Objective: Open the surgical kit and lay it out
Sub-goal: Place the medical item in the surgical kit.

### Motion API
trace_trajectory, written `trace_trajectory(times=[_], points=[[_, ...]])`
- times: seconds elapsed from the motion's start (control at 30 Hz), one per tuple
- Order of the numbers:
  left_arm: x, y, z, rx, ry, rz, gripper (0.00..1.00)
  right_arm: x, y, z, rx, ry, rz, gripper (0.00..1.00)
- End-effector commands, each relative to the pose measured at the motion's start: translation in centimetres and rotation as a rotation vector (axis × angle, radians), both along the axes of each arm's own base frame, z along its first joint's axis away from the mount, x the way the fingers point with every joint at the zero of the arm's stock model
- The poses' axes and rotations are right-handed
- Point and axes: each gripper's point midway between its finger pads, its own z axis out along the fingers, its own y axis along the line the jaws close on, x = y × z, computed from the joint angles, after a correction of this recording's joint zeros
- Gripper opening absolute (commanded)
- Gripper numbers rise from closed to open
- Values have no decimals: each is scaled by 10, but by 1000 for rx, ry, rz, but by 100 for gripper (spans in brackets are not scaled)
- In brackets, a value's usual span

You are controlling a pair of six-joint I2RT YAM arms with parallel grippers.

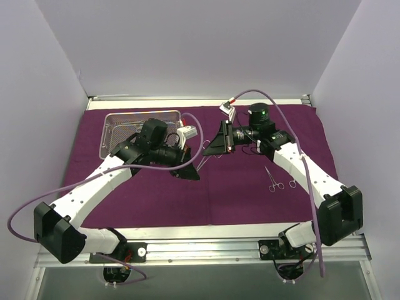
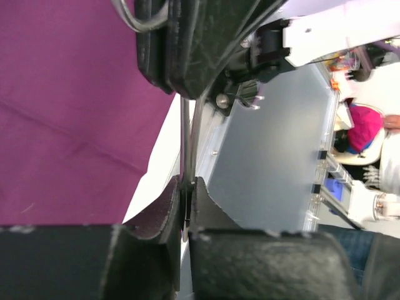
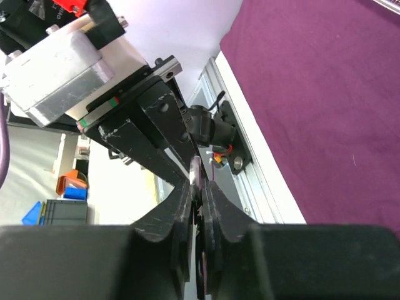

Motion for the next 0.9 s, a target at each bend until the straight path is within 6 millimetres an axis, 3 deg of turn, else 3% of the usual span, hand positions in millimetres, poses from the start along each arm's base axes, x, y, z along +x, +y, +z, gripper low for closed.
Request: trace_trajectory(times=[0.0, 0.03, 0.07, 0.1, 0.13, 0.17, 0.2, 0.27, 0.3, 0.33, 0.37, 0.4, 0.53, 0.57, 0.87], points=[[0, 0, 6, -50, 15, -24, 2, -7, -1, 37, 59, -77, -9, 12], [3, 7, 2, -27, 40, 3, 2, -2, -6, 29, -8, -90, -47, 30], [7, 11, -1, -1, 49, 30, 2, 6, -16, 12, -128, -276, -45, 46], [9, 15, -2, 10, 66, 42, 2, 14, -32, -3, -333, -291, -118, 50], [11, 20, -2, 20, 84, 58, 2, 17, -38, -10, -430, -356, -122, 55], [11, 22, -1, 23, 87, 66, 2, 22, -48, -20, -552, -492, -83, 63], [12, 23, -2, 32, 89, 71, 2, 24, -63, -33, -747, -565, -93, 64], [8, 31, -9, 68, 117, 57, 2, 25, -73, -33, -860, -699, -85, 68], [7, 31, -13, 72, 141, 43, 2, 17, -68, -12, -830, -865, -60, 68], [3, 34, -18, 91, 156, 24, 2, 13, -71, -17, -857, -933, -40, 69], [2, 34, -23, 93, 169, 17, 2, 3, -65, 1, -799, -1058, -30, 70], [-5, 32, -23, 72, 199, -17, 2, -16, -48, 3, -762, -1198, 91, 70], [-18, 32, -22, 58, 243, -63, 2, -47, -31, 3, -673, -1468, 302, 65], [-21, 31, -20, 51, 248, -69, 2, -49, -32, -8, -702, -1460, 377, 64], [-53, 18, -16, 42, 296, -154, 2, -66, -9, -33, -711, -1569, 707, 64]])
